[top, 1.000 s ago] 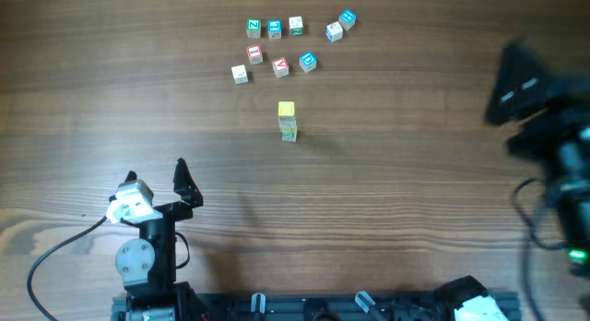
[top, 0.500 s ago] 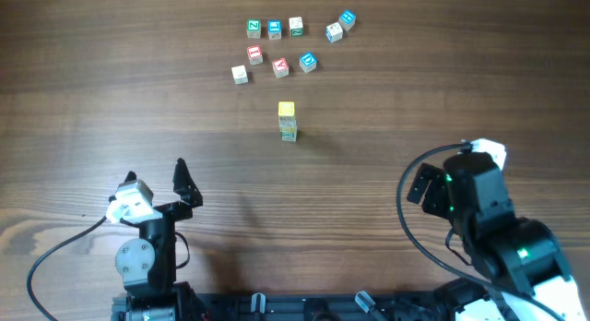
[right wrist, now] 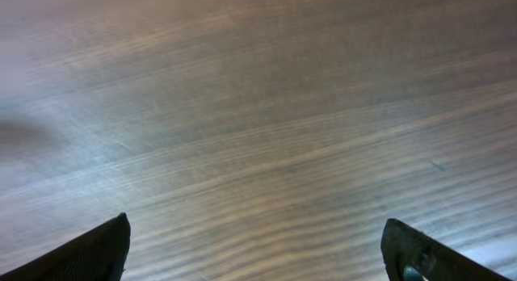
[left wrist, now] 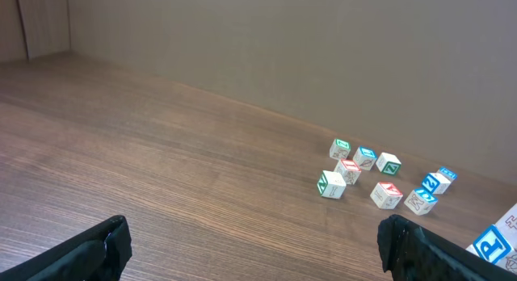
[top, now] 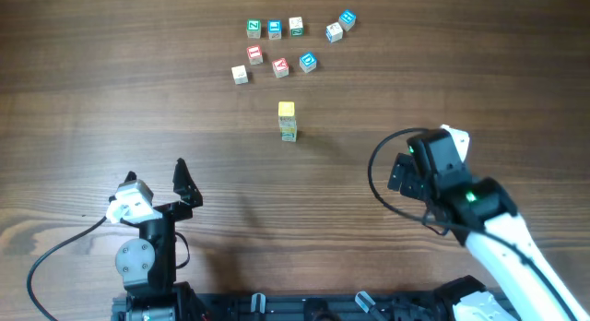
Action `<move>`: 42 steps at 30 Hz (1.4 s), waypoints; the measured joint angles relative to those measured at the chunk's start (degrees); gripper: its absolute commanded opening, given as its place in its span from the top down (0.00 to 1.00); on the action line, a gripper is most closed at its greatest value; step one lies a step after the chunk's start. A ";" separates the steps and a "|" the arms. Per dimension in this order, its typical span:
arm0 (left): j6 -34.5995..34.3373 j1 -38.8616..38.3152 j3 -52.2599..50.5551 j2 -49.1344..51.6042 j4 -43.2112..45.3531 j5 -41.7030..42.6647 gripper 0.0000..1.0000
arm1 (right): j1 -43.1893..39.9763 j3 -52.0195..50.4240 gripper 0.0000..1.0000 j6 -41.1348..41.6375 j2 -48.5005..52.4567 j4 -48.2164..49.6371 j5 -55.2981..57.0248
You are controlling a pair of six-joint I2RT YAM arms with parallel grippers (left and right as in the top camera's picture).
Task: Form a tower
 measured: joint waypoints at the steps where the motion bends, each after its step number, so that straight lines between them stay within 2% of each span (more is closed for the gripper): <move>1: 0.00 0.00 0.00 -0.02 0.00 0.00 0.00 | 0.00 -1.11 0.00 0.00 -2.49 0.74 0.00; 4: 0.02 0.00 0.00 -0.02 0.02 0.02 0.00 | 0.00 -4.90 0.00 0.00 -12.61 3.30 0.00; 8: 0.00 0.00 0.00 0.00 0.00 0.02 0.00 | 0.00 -12.13 0.00 0.02 -24.13 12.44 0.02; 13: 0.00 0.00 0.00 -0.02 0.00 0.02 0.00 | 0.00 -19.65 0.00 0.02 -31.95 21.59 0.02; 17: 0.00 0.00 0.00 0.00 0.00 0.02 0.00 | 0.00 -25.16 0.00 0.00 -38.12 32.87 0.02; 26: 0.00 0.00 0.00 -0.02 0.00 0.02 0.00 | -2.89 -36.02 0.00 0.02 -52.98 41.57 0.02; 32: 0.00 0.00 0.00 0.00 0.00 0.00 0.00 | -3.08 -36.11 0.00 0.00 -59.21 43.19 0.02; 37: 0.02 0.00 0.00 0.00 0.00 0.00 0.00 | -5.44 -36.22 0.00 0.00 -59.49 43.34 0.02; 42: 0.00 0.00 0.00 0.00 0.00 0.02 0.00 | -6.38 -40.83 0.00 0.00 -59.58 45.40 0.02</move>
